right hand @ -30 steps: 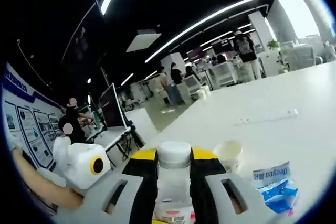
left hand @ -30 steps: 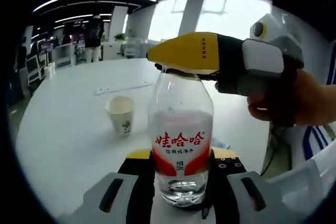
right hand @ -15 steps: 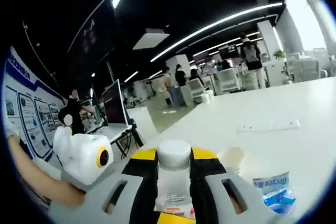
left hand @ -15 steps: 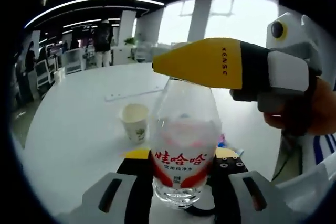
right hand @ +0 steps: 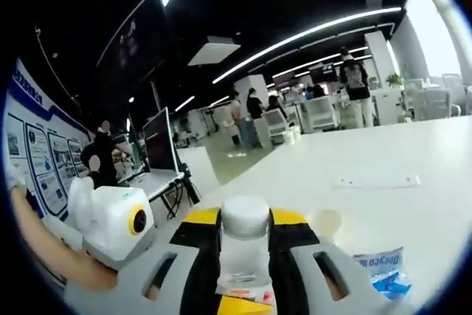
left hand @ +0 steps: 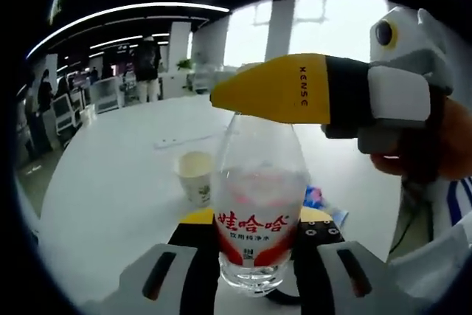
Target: Arrange the tabletop items into an orderly group along one side of the table until the central work area is clear of visible clutter.
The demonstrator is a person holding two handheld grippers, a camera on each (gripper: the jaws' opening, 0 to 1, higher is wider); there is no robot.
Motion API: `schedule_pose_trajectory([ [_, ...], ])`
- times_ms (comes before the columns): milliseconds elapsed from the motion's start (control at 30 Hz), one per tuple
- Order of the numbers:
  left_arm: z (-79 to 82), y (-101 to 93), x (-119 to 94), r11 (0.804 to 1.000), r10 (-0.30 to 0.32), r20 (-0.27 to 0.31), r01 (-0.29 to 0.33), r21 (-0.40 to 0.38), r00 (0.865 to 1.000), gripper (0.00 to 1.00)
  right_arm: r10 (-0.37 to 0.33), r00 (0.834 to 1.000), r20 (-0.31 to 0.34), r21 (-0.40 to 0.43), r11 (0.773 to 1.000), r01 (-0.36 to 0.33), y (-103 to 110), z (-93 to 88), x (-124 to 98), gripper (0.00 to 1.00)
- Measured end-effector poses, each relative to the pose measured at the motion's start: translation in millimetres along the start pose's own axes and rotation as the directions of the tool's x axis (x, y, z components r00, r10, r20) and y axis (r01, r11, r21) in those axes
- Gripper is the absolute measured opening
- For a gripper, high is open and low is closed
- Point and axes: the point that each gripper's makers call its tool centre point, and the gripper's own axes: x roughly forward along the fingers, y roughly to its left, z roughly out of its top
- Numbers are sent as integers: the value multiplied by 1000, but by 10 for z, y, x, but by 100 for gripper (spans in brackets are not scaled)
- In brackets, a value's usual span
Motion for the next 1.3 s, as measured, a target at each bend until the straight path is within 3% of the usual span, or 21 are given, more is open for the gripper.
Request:
schedule_pose_trajectory([
  [67,13,18,1,1000,11,7,-11,-9,1000,33,-40,999,-7,-41,998,40,-54,-7,11,25],
  [267,-1,76,17,1000,22,9,-22,8,1000,34,-120,993,-8,-103,988,118,-237,-28,-28,51],
  [500,-32,204,68,999,39,3,-39,-18,999,34,-223,975,-18,-89,971,221,-558,-104,-202,83],
  [567,-28,274,80,998,53,7,-53,-32,999,34,-251,968,-14,-97,964,248,-634,-120,-271,84],
  [600,-14,325,78,997,67,14,-67,-39,998,34,-312,948,-64,-142,943,301,-779,-221,-393,79],
  [633,-4,364,79,996,74,16,-73,-42,997,34,-324,943,-79,-149,939,310,-812,-259,-426,78],
  [733,17,506,93,994,94,17,-93,-50,995,35,-353,931,-92,-80,934,347,-975,-404,-611,82],
  [800,22,631,95,991,122,17,-120,-58,992,35,-381,915,-135,-74,924,374,-1069,-543,-762,83],
  [933,39,877,93,982,166,23,-163,-98,986,35,-419,894,-159,-64,908,414,-1191,-731,-1021,90],
  [1033,50,1038,122,976,188,24,-184,-113,982,35,-443,879,-176,-39,896,443,-1251,-849,-1187,93],
  [1100,52,1117,178,975,188,22,-184,-124,982,35,-444,878,-181,-34,895,445,-1242,-894,-1258,94],
  [1300,35,1322,316,969,212,15,-208,-135,977,35,-456,861,-227,-68,889,453,-1163,-1101,-1528,99],
])
